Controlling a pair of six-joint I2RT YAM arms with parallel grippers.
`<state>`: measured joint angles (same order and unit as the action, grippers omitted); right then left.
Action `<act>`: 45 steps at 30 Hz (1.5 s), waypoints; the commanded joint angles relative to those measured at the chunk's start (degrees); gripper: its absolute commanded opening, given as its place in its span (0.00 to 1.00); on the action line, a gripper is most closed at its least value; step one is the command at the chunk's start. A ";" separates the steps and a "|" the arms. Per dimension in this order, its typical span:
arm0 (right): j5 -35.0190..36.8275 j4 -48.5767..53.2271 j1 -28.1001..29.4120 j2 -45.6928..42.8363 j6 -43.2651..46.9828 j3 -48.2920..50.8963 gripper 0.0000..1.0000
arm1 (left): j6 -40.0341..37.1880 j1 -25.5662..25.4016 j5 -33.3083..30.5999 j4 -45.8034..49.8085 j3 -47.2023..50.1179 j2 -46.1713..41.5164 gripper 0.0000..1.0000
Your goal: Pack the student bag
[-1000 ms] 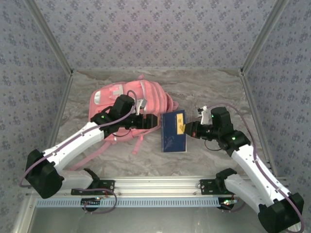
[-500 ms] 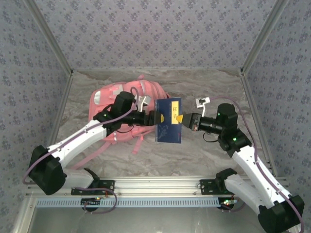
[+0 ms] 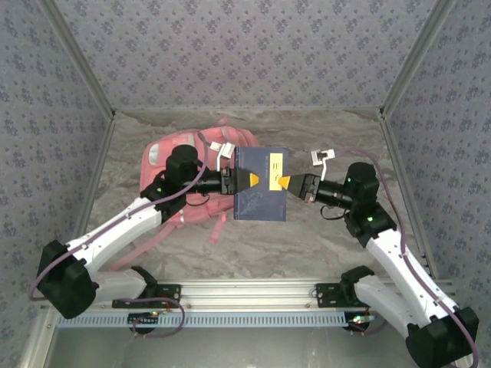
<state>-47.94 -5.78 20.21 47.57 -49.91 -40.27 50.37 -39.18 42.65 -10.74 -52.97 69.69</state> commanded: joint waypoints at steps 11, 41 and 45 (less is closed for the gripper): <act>21.72 19.44 0.10 -3.76 10.21 -4.11 0.93 | -0.82 -0.03 -10.04 -4.81 1.82 -5.46 0.00; 31.40 -44.56 15.48 14.71 -25.37 4.46 0.92 | 24.42 -3.38 -43.25 -31.71 9.33 -4.74 0.00; 34.22 -46.87 15.44 15.68 -24.94 5.02 0.75 | 24.41 -3.51 -43.70 -31.44 9.81 -4.62 0.00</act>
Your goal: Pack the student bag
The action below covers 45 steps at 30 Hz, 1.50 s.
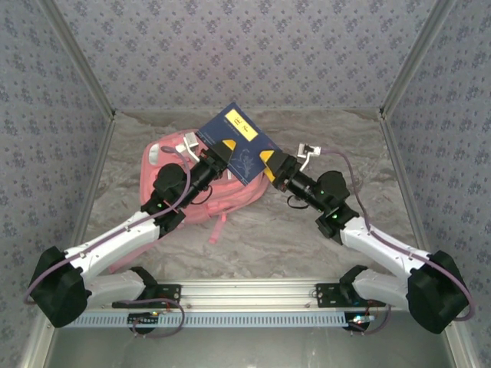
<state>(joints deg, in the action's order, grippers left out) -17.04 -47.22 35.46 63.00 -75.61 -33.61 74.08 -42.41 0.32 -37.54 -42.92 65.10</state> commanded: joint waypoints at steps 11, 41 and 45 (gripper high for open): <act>4.56 -11.96 0.38 6.52 -4.86 -4.33 0.46 | 1.70 -0.47 -1.81 -5.62 0.55 1.38 0.00; -7.25 27.36 -22.92 -14.57 4.62 0.27 0.00 | -28.35 2.75 1.22 53.26 -20.65 8.92 0.59; -8.48 47.13 -27.95 -19.74 13.74 -2.18 0.00 | -35.10 3.44 1.24 59.73 -27.89 16.11 0.57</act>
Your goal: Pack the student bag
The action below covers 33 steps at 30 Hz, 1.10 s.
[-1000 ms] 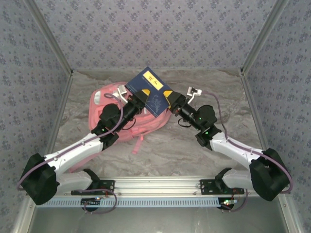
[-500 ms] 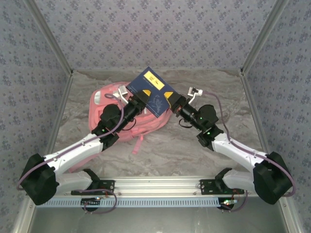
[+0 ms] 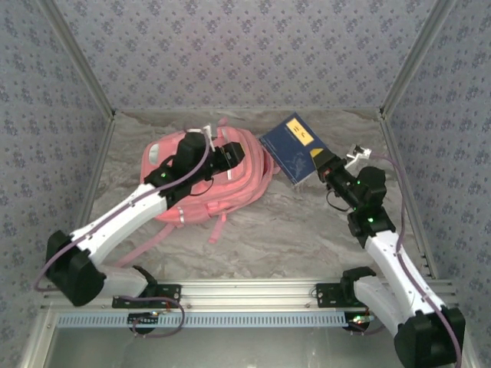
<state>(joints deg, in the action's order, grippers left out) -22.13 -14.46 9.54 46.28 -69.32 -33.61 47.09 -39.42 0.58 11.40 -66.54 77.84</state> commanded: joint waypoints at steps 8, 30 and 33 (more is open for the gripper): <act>-5.91 30.10 -7.20 -9.35 16.86 -2.83 0.00 | -15.95 4.73 -0.15 16.81 -13.99 13.91 0.52; -8.37 29.58 -7.37 -7.35 20.02 -1.77 0.00 | -18.53 8.62 8.29 17.14 -23.82 25.47 0.34; -8.44 29.82 -7.35 -7.35 20.11 -1.75 0.00 | -19.42 8.72 9.28 17.72 -25.33 27.05 0.22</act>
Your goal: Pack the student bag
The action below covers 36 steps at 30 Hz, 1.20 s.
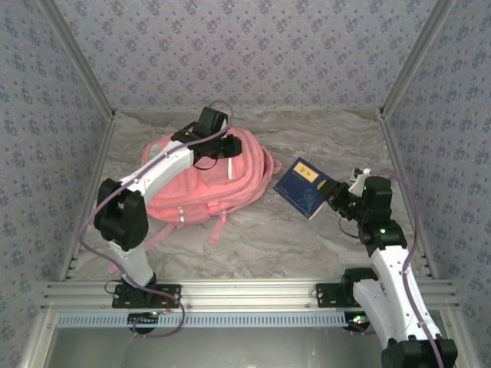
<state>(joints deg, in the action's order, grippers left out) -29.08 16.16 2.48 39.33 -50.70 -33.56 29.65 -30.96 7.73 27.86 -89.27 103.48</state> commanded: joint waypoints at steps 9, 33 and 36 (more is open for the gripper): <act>7.27 9.12 0.01 -2.24 5.84 -6.03 0.00 | -5.56 -0.55 13.06 5.21 -5.85 0.49 0.00; 6.47 10.32 5.78 -7.94 -0.34 -8.43 0.00 | -11.82 5.33 41.17 9.37 -12.98 -16.80 0.00; 2.55 2.81 7.82 -7.28 -3.37 -7.05 0.00 | -11.20 7.03 45.31 7.68 -13.97 -15.84 0.00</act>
<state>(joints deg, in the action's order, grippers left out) -21.87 28.23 8.78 32.14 -50.00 -40.40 17.52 -24.64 42.24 45.28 -100.64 89.43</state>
